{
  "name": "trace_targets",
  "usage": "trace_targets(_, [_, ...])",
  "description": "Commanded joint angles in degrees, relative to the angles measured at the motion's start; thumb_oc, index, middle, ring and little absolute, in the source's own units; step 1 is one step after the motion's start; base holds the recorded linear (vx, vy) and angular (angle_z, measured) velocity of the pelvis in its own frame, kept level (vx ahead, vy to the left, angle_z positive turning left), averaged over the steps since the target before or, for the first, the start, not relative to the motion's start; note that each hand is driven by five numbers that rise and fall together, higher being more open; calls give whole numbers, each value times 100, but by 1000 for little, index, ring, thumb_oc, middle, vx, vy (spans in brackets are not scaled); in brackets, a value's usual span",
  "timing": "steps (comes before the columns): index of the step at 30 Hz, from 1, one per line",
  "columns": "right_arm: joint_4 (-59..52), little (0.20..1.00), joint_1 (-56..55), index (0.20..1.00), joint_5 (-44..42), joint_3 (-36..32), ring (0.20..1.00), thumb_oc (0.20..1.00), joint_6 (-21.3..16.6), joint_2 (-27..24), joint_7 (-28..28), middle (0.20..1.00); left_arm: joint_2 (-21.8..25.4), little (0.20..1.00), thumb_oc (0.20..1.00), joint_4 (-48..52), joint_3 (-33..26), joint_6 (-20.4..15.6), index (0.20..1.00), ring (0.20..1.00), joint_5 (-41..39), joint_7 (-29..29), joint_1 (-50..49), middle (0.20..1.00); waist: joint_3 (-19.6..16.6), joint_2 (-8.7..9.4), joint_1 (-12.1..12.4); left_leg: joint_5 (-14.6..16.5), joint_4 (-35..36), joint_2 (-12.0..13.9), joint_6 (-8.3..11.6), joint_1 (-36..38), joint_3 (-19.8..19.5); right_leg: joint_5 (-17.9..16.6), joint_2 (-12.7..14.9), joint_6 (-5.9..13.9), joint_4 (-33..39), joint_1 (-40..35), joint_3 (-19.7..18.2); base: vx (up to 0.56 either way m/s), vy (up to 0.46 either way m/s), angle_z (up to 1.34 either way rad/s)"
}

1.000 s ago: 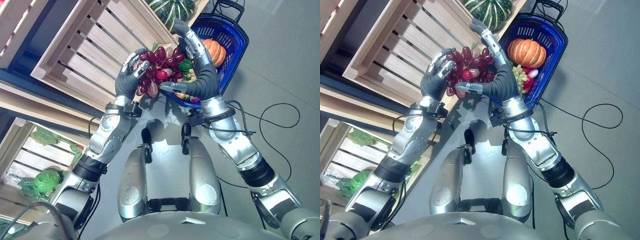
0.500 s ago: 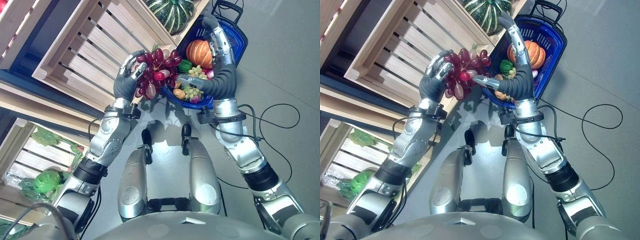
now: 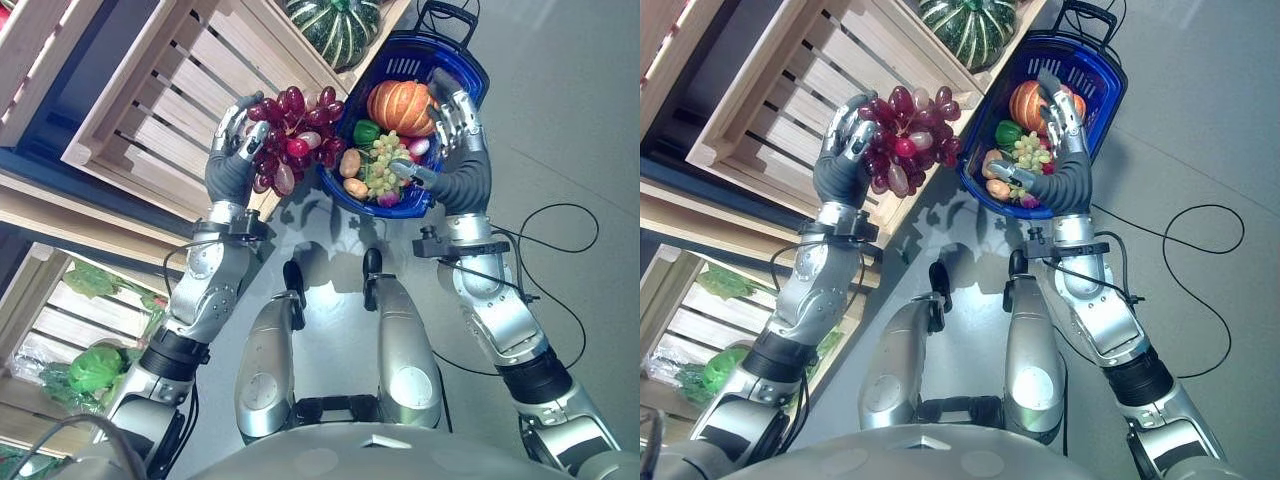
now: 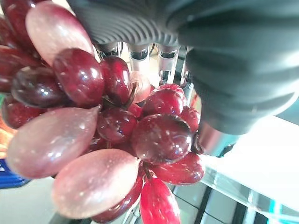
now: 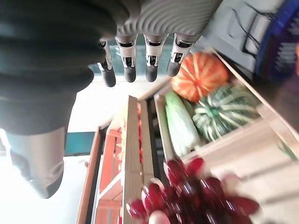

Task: Pick up fruits and vegetables into the basket

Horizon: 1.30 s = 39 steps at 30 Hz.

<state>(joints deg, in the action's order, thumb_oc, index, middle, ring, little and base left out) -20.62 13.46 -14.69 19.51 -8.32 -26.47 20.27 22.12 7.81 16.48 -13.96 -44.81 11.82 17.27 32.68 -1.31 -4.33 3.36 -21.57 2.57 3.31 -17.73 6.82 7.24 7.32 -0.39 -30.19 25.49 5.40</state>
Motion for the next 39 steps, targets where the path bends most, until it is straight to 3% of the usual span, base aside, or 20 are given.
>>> trace_targets(1, [-440,1000,219,1000,-776,169,1000,1000,-80,158,-601,1000,-22,200,200,916,-158,-401,200,200,314,-241,125,200,-288,-103,-44,630,-178,-443,-590,96,347,234,-76,147,213,-395,290,-14,-36,1])
trace_targets(5, [-342,1000,481,1000,-1466,433,1000,1000,138,406,-921,1000,-66,200,200,857,17,-231,200,200,497,-205,307,200,-288,-95,17,603,-182,-462,-591,90,295,224,-77,134,198,-416,331,2,-7,1])
trace_targets(10, [-229,1000,729,1000,-1605,621,1000,1000,191,603,-925,1000,-76,200,200,780,186,26,200,200,659,-242,472,200,-288,-92,74,580,-176,-473,-598,118,243,200,-70,138,204,-467,368,8,-24,11])
trace_targets(15, [-84,1000,977,1000,-1587,703,1000,1000,282,718,-695,1000,-25,200,200,732,320,223,200,200,960,-221,679,200,-288,-76,120,585,-191,-482,-615,145,211,183,-74,141,220,-530,391,11,-20,6])
trace_targets(26, [186,1000,1043,1000,-1453,649,1000,1000,285,698,-216,1000,49,200,200,718,573,279,200,200,1540,-131,874,200,-288,-25,114,555,-128,-472,-636,161,236,95,-122,163,326,-558,369,0,-2,1])
trace_targets(29, [180,1000,1057,1000,-1009,559,1000,1000,34,658,-152,1000,68,200,200,733,575,278,200,200,1485,-81,899,200,-288,-16,104,589,-122,-467,-638,199,240,123,-130,173,326,-593,366,0,0,0])
trace_targets(33, [-89,1000,1067,1000,317,303,1000,1000,-385,533,401,1000,54,200,200,756,463,222,200,200,1304,108,874,200,-288,-28,55,559,-62,-465,-636,217,261,74,-140,193,395,-602,344,3,21,0])
trace_targets(39, [-395,1000,1070,1000,1106,55,1000,1000,-346,385,788,1000,43,200,200,849,268,132,200,200,1152,389,758,200,-288,-62,17,588,-43,-476,-643,262,255,95,-138,192,397,-615,290,7,29,-1])
